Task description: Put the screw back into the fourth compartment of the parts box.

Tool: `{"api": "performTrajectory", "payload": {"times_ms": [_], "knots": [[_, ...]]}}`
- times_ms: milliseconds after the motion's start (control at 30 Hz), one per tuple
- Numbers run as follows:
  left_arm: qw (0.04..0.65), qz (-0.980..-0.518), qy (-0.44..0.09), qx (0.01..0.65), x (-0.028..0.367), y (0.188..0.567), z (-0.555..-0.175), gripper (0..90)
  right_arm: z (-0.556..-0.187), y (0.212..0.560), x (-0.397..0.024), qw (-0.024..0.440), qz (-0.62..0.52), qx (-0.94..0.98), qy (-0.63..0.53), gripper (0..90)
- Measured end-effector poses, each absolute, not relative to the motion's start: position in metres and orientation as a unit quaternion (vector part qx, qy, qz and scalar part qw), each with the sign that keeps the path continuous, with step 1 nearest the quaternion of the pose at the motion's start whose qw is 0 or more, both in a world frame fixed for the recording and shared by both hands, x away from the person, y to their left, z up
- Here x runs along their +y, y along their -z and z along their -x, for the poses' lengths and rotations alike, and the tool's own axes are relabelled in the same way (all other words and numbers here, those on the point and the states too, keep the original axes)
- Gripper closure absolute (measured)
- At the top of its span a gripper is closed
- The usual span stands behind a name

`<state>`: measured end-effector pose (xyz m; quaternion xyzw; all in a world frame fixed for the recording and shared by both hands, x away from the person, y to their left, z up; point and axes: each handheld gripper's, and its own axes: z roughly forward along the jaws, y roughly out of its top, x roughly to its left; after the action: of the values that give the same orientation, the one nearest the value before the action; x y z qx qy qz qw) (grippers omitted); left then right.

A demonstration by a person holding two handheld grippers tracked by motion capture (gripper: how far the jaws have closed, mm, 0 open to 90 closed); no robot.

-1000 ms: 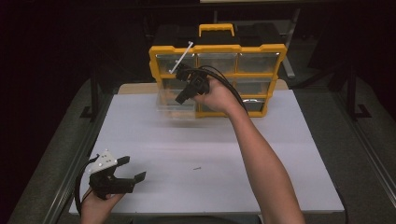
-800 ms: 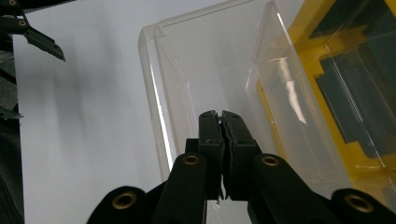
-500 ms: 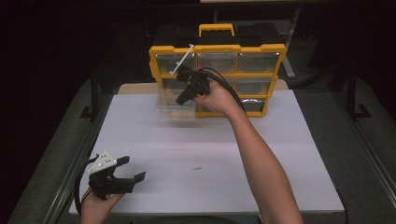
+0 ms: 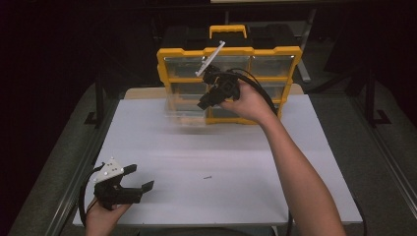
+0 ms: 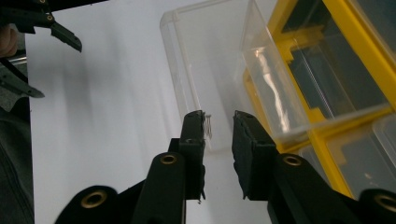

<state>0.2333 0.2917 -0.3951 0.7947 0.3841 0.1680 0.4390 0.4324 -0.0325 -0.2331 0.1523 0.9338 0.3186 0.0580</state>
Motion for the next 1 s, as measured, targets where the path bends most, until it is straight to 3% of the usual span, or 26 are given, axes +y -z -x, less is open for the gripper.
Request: {"api": "performTrajectory", "payload": {"times_ms": [433, 1000], "knots": [[0.44, -0.795, -0.168, 0.381, 0.288, 0.396, -0.233, 14.1, -0.405, 0.261, -0.078, 0.048, -0.169, 0.928, -0.329, 65.2], [0.44, -0.794, -0.167, 0.384, 0.286, 0.396, -0.233, 14.1, -0.385, 0.339, -0.081, 0.018, -0.17, 0.933, -0.317, 58.5]]}}
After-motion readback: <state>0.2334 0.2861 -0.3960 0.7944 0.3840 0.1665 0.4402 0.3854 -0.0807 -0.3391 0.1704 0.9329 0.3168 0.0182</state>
